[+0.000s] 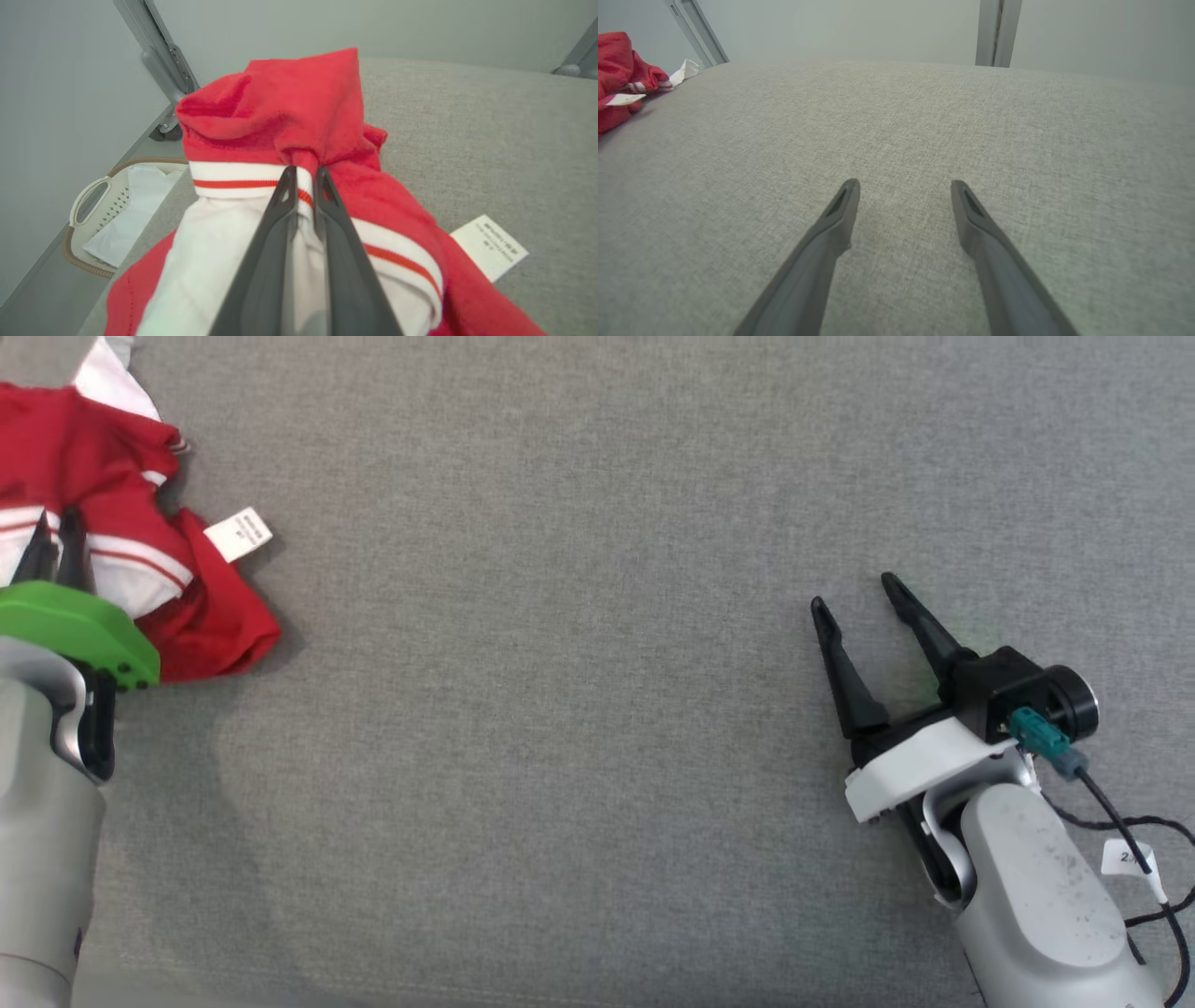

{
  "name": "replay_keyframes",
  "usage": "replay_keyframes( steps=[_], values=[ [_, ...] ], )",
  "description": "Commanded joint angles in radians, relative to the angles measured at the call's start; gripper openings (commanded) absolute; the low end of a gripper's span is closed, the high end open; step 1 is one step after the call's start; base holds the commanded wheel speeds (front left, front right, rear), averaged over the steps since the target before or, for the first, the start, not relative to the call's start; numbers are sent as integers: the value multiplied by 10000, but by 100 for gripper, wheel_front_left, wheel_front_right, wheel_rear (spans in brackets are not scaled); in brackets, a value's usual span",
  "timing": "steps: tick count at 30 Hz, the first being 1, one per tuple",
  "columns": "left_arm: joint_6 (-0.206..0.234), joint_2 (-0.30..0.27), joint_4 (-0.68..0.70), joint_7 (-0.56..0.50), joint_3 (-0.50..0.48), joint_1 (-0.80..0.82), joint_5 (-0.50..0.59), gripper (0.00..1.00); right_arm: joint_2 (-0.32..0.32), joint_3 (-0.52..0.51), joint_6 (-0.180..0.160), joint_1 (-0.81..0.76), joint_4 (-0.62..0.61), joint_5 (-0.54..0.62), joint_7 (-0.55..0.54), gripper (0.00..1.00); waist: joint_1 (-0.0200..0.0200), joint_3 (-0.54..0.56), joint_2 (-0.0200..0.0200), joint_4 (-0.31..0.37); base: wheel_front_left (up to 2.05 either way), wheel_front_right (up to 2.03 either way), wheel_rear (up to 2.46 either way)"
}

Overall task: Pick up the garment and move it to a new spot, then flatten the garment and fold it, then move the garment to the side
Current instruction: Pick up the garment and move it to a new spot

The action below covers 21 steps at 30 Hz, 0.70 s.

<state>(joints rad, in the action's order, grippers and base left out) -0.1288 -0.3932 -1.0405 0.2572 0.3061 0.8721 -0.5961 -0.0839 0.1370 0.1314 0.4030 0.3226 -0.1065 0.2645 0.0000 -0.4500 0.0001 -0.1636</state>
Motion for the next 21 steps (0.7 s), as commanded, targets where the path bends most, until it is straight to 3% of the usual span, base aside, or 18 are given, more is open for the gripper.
replay_keyframes(
  steps=[1,5,12,21],
  values=[
    [-20,-69,323,84,-4,227,231,0,17,-35,-15,-216,77,-108,-4,100,0,584,-1,101,0,0,0],
    [310,88,2133,83,-417,-116,855,0,185,-46,-15,-514,118,-201,-3,100,0,1172,-1,394,0,0,0],
    [238,1062,4688,82,-498,-1112,1659,0,294,7,-15,-826,148,-374,-3,100,0,1877,-1,1365,0,0,0],
    [40,2714,5160,83,787,-1565,1998,0,314,201,-15,-1125,122,-787,-3,100,0,2100,-1,3049,0,0,0]
  ],
)
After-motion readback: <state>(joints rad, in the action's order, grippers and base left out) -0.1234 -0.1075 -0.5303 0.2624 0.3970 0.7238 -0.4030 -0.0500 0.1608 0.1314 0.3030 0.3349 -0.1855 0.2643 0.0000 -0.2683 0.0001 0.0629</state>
